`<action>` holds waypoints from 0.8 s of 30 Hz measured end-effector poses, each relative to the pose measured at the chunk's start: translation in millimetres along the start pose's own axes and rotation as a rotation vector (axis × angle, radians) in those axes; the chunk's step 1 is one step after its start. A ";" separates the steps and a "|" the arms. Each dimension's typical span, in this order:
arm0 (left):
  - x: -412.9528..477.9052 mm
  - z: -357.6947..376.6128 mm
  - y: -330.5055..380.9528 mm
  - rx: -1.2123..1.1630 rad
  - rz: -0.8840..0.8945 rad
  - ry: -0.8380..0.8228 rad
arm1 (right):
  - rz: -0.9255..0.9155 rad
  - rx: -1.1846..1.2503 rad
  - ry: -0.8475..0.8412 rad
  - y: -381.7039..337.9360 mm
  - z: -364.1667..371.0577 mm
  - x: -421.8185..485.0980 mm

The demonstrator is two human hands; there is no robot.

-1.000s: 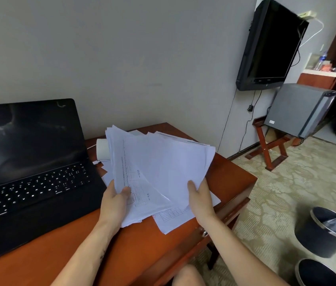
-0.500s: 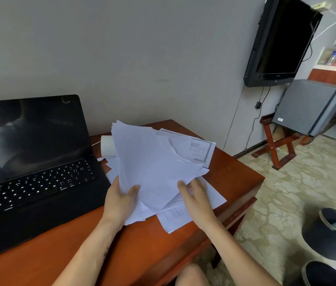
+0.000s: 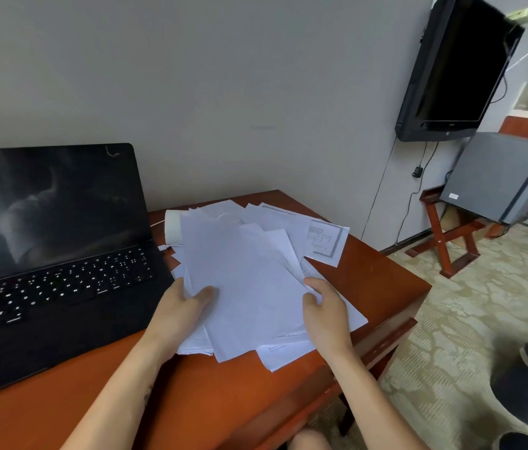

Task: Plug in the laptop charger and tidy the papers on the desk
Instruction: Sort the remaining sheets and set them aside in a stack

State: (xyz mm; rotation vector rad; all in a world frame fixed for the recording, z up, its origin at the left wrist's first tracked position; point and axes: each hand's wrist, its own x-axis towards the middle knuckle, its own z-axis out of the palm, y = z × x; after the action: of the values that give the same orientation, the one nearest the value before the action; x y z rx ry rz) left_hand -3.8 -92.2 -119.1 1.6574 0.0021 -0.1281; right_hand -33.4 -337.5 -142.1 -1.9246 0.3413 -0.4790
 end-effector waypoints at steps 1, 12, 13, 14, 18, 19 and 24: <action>-1.0 0.1 0.9 0.005 0.006 -0.010 | -0.002 0.011 0.016 0.4 -0.7 -0.6; -7.3 4.5 5.2 0.053 -0.009 -0.064 | -0.017 0.045 -0.014 6.9 1.6 -4.9; -6.2 4.6 4.0 0.043 -0.019 -0.046 | -0.017 0.056 -0.016 5.8 1.3 -5.5; -5.6 4.8 3.0 0.032 -0.030 -0.026 | -0.020 0.060 -0.020 4.8 0.9 -5.6; -7.8 1.3 0.5 0.007 0.001 0.055 | 0.049 0.077 -0.101 0.3 -5.3 2.0; -8.2 -1.1 1.1 0.009 0.030 0.086 | 0.095 0.087 -0.138 -1.3 -9.2 7.7; -5.1 -19.0 -3.4 0.090 0.193 0.220 | 0.296 0.134 -0.279 -19.0 -30.9 55.2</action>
State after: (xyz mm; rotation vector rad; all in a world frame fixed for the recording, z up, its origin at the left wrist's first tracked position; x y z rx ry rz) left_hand -7.6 -72.7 -120.5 1.7443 0.0031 0.2038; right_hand 0.6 -379.7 -104.4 -1.7445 0.3930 -0.0356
